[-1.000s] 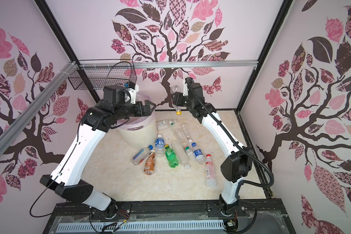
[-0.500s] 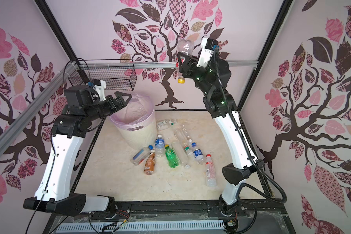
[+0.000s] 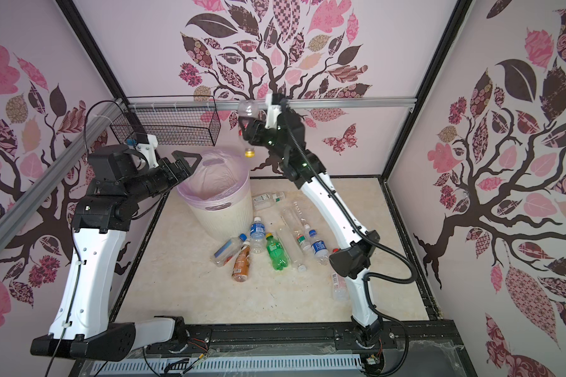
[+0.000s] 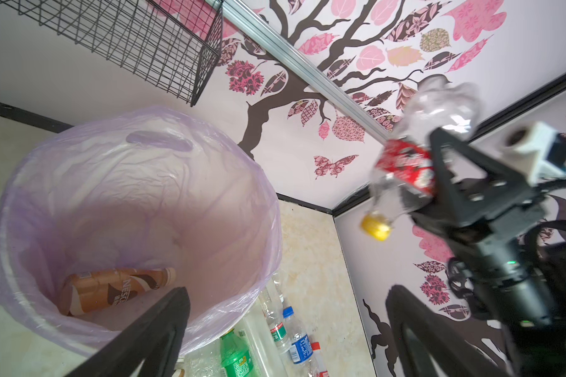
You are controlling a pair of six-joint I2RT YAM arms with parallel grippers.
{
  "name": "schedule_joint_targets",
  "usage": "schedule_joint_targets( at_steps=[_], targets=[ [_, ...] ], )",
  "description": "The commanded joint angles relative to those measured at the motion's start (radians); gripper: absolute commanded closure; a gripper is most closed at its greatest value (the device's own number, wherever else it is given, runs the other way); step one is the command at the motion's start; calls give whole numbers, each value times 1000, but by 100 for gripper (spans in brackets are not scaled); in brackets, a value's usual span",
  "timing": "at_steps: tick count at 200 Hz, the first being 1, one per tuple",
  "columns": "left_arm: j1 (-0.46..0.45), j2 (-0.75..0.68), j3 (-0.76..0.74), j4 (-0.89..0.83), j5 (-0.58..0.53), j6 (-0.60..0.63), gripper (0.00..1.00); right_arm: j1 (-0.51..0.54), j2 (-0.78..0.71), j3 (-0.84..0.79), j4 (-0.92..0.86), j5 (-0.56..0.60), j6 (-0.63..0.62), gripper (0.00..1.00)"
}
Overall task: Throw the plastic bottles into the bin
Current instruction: 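Lift the red-label bottle with the right gripper over the bin and release it, then move both grippers back down toward the remaining bottles on the table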
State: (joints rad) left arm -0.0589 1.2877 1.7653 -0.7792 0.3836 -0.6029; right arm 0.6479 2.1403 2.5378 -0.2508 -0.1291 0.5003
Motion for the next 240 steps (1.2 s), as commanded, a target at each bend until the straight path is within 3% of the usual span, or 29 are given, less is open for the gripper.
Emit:
schedule_joint_targets(
  at_steps=[1,13,73,128,166,188,240],
  targets=[
    [4,-25,-42,19,-14,14,2,43,86,117,-81,-72,-9,33],
    [4,-31,-49,19,-23,18,2,44,104,159,-110,-69,-14,21],
    [4,-19,-68,32,0,5,2,12,-4,117,-86,0,-66,1],
    [5,-36,-91,34,-12,11,2,-47,-54,76,-145,16,-71,1],
    [1,-38,-103,38,-18,18,2,-98,-124,-44,-196,24,-111,0],
    [-28,-31,-93,31,-43,46,2,-118,-182,-155,-208,54,-160,0],
    [-194,34,-28,-47,-137,164,2,-185,-358,-550,-120,73,-193,1]
  ],
)
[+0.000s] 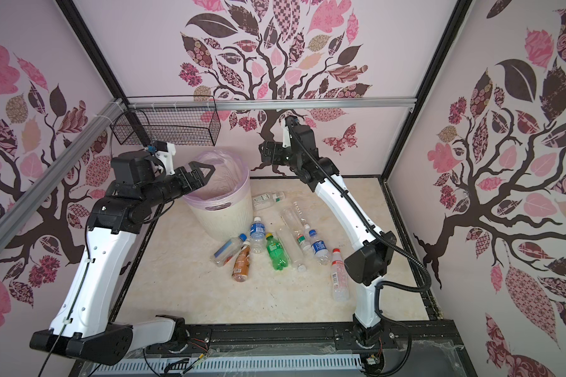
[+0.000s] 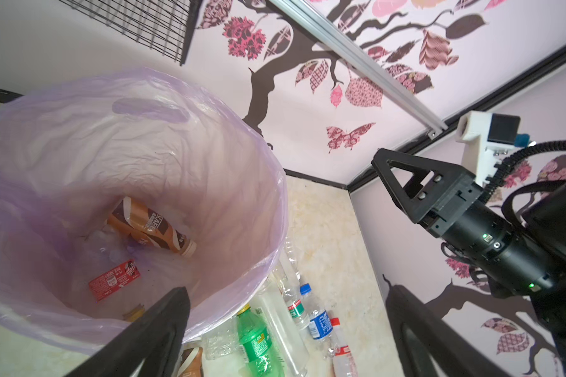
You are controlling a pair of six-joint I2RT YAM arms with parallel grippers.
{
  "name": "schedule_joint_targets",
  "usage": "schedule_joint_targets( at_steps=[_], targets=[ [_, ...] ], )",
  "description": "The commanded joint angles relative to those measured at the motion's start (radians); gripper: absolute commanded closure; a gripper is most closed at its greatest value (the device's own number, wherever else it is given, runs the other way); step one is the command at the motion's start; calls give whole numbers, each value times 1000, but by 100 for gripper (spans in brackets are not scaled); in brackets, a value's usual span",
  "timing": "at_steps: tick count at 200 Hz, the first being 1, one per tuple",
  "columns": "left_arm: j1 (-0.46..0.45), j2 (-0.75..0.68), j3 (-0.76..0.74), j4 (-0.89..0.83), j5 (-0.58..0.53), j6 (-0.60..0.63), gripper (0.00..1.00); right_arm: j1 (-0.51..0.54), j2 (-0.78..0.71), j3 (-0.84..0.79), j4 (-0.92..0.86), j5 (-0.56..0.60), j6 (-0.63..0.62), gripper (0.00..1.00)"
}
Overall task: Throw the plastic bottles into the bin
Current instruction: 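Move both grippers back down toward the remaining bottles on the table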
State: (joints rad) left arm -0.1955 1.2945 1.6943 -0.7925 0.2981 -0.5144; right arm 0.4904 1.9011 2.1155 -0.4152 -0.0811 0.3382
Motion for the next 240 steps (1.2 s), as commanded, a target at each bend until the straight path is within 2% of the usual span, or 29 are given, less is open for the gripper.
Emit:
schedule_joint_targets(
  at_steps=[1,52,83,101,140,168,201,240],
  targets=[
    [-60,28,44,-34,-55,76,2,-30,-127,-146,51,25,-31,1],
    [-314,61,22,-52,-235,174,2,-125,-313,-521,129,23,-14,0],
    [-473,90,-23,-54,-356,200,2,-137,-415,-705,142,63,-30,0],
    [-534,98,-67,-39,-402,189,2,-139,-479,-816,171,74,-5,1],
    [-576,96,-227,59,-405,122,2,-139,-585,-1001,218,40,50,0],
    [-585,132,-267,111,-413,99,2,-139,-640,-1082,242,29,66,0],
    [-597,220,-239,168,-482,117,2,-139,-649,-1099,245,25,68,1],
    [-597,394,-99,135,-570,142,2,-150,-645,-1107,264,17,104,0]
  ],
)
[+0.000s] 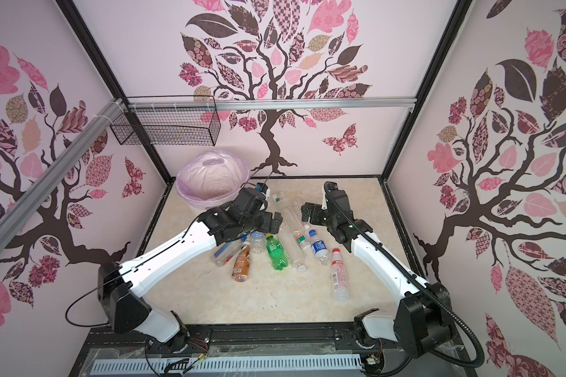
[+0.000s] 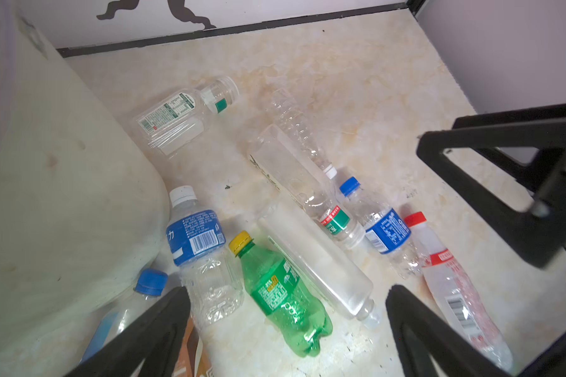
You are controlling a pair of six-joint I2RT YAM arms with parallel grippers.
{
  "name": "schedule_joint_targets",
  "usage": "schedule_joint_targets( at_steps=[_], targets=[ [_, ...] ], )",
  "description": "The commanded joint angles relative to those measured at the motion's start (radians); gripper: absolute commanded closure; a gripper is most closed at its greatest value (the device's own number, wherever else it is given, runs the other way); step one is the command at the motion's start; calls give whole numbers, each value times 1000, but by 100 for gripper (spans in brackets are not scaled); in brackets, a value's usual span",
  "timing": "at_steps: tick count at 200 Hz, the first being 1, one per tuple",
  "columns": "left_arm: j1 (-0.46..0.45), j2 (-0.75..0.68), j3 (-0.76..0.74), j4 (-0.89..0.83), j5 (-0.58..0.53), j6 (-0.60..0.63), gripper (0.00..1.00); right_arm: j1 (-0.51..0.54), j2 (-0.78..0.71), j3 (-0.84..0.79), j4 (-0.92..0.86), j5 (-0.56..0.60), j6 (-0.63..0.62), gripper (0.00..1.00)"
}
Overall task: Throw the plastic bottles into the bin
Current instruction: 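Move both grippers back down toward the remaining bottles on the table, then lower the left gripper onto the blue-cap clear bottle and close it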
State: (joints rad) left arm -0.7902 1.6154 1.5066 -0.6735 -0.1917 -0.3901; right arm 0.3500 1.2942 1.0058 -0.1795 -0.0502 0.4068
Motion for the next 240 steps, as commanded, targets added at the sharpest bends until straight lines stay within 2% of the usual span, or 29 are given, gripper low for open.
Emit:
schedule_joint_targets(
  at_steps=[1,42,69,115,190,240],
  targets=[
    [-3,77,91,16,-82,18,2,-11,-38,3,29,-15,36,1],
    [12,202,206,-50,-171,11,2,-24,-37,-12,41,-12,71,0],
    [36,224,213,-51,-206,24,2,-32,-59,-40,59,-10,68,0],
    [130,223,192,-73,-182,7,2,-36,-73,-72,78,-38,59,0],
    [213,179,136,-86,-181,8,2,-36,-49,-84,114,-116,88,0],
    [291,145,45,-68,-135,-13,2,-36,-42,-102,117,-156,89,1]
  ],
)
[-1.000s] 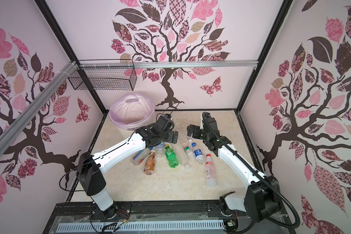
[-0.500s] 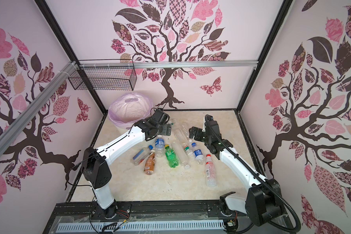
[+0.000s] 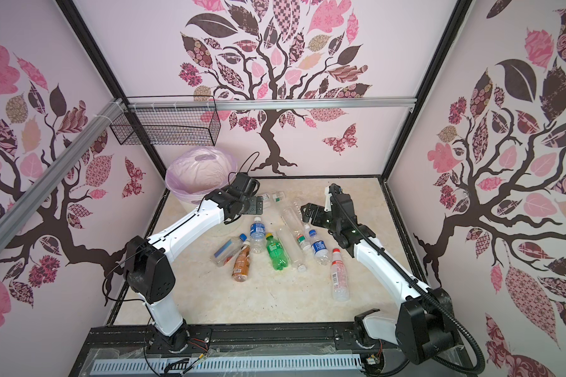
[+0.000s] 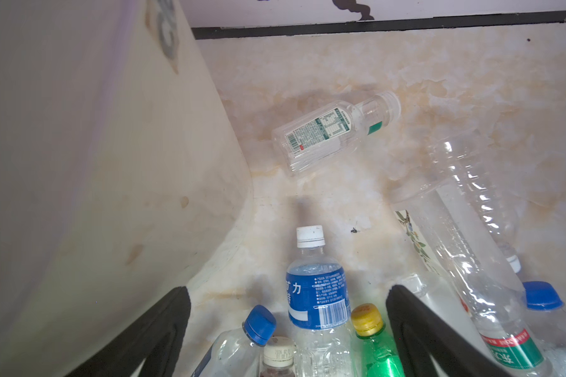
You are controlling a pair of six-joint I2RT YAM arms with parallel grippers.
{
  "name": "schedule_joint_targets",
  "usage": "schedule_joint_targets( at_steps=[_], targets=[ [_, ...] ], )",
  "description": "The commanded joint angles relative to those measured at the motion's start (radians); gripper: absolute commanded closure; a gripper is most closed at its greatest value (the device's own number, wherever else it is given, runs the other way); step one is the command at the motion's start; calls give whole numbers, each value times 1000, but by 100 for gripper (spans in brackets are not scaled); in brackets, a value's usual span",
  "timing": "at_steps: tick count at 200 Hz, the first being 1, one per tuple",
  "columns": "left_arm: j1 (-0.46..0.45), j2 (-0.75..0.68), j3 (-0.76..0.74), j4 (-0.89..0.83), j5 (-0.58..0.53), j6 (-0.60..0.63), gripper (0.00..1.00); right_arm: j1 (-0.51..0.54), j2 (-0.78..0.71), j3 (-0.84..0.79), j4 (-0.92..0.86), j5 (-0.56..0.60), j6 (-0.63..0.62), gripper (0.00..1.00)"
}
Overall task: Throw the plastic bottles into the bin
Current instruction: 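Lower the left gripper onto the blue-cap clear bottle and close it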
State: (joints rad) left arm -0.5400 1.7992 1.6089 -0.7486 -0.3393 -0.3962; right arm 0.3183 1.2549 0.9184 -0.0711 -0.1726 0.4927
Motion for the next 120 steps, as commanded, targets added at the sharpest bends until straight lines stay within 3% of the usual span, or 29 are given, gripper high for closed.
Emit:
schedule_joint_targets(
  at_steps=[1,50,120],
  targets=[
    [41,-39,-58,8,12,-5,2,-4,-3,-14,7,-34,3,1],
    [42,-95,-99,36,105,56,2,-4,1,-8,-2,-51,-1,0],
    [-20,-142,-170,-67,108,120,2,34,-12,-38,-42,-37,-32,1]
  ],
)
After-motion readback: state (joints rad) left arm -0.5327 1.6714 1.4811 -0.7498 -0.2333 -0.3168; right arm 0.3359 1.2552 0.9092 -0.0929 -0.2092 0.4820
